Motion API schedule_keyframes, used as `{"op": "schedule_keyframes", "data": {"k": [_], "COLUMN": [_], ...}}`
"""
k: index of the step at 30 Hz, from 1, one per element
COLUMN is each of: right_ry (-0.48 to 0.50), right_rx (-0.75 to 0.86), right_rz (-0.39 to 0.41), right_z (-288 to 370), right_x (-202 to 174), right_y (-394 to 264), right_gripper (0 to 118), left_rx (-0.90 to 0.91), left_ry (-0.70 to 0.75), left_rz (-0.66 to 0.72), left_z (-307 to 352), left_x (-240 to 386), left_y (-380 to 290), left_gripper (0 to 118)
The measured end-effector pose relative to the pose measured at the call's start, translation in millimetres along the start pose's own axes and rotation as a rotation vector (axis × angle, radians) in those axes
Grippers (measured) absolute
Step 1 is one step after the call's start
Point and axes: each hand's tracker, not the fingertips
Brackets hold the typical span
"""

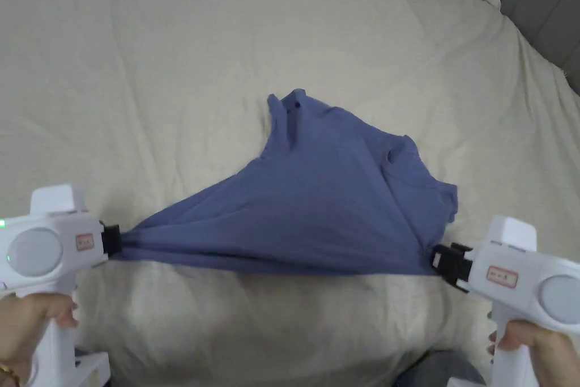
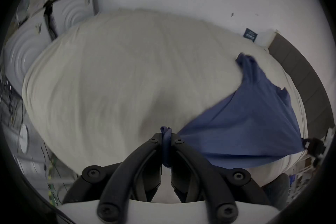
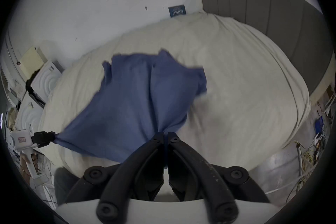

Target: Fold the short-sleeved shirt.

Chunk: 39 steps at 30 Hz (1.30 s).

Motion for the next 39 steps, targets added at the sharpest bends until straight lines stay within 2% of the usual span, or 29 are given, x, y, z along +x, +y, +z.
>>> {"op": "schedule_keyframes", "data": {"k": [4, 5, 6, 7, 8, 9, 10, 16, 18, 22, 24, 26, 27, 28, 29, 30, 31, 32, 33, 34, 37, 39], "right_ry": [-0.026, -0.027, -0.036, -0.051, -0.057, -0.059, -0.071, -0.085, -0.075, -0.059, -0.048, -0.042, -0.039, -0.026, -0.008, 0.001, 0.003, 0.000, -0.012, -0.019, 0.014, 0.012], "right_rx": [-0.035, -0.033, -0.029, -0.024, -0.008, 0.018, 0.066, 0.393, 0.493, 0.662, 0.691, 0.707, 0.705, 0.710, 0.714, 0.716, 0.718, 0.718, 0.717, 0.719, 0.667, 0.668], "right_rz": [0.020, 0.016, 0.016, 0.019, 0.022, 0.023, 0.029, 0.167, 0.187, 0.215, 0.222, 0.224, 0.222, 0.211, 0.203, 0.196, 0.195, 0.194, 0.195, 0.188, 0.152, 0.159], "right_z": [-11, -11, -10, -8, -4, 2, 11, 77, 98, 126, 133, 138, 140, 141, 142, 141, 141, 140, 139, 138, 136, 133], "right_x": [4, 3, 3, 3, 3, 3, 2, -20, -31, -53, -62, -68, -71, -73, -74, -74, -75, -77, -79, -79, -75, -74], "right_y": [-24, -26, -27, -25, -21, -16, -13, 25, 30, 35, 35, 34, 33, 32, 31, 30, 29, 28, 28, 27, 28, 27], "right_gripper": [6, 11, 24, 60, 84, 102, 111, 113, 118, 118, 118, 118, 118, 118, 111, 98, 74, 50, 24, 5, 1, 1], "left_rx": [-0.038, -0.029, -0.017, -0.004, 0.024, 0.074, 0.126, 0.472, 0.589, 0.769, 0.811, 0.825, 0.832, 0.837, 0.838, 0.836, 0.835, 0.828, 0.819, 0.803, 0.745, 0.676], "left_ry": [0.033, 0.030, 0.034, 0.053, 0.063, 0.058, 0.056, 0.054, 0.053, 0.050, 0.029, 0.008, 0.002, 0.005, 0.011, 0.015, 0.010, -0.003, -0.009, -0.020, -0.039, -0.065], "left_rz": [-0.005, -0.003, 0.007, 0.015, 0.006, -0.001, -0.003, -0.119, -0.162, -0.246, -0.235, -0.225, -0.227, -0.231, -0.238, -0.244, -0.247, -0.249, -0.249, -0.253, -0.242, -0.221], "left_z": [-6, -5, -2, 1, 7, 14, 24, 93, 115, 145, 153, 160, 162, 161, 161, 161, 161, 160, 159, 159, 156, 153], "left_x": [-5, -5, -5, -5, -5, -7, -7, 15, 28, 54, 60, 64, 66, 66, 68, 69, 68, 68, 68, 68, 64, 58], "left_y": [-28, -28, -25, -21, -16, -9, -2, 32, 34, 26, 23, 20, 19, 18, 17, 17, 17, 16, 15, 15, 16, 21], "left_gripper": [9, 15, 30, 67, 93, 111, 118, 118, 118, 118, 109, 105, 97, 78, 59, 38, 14, 3, 1, 0, 0, 0]}}
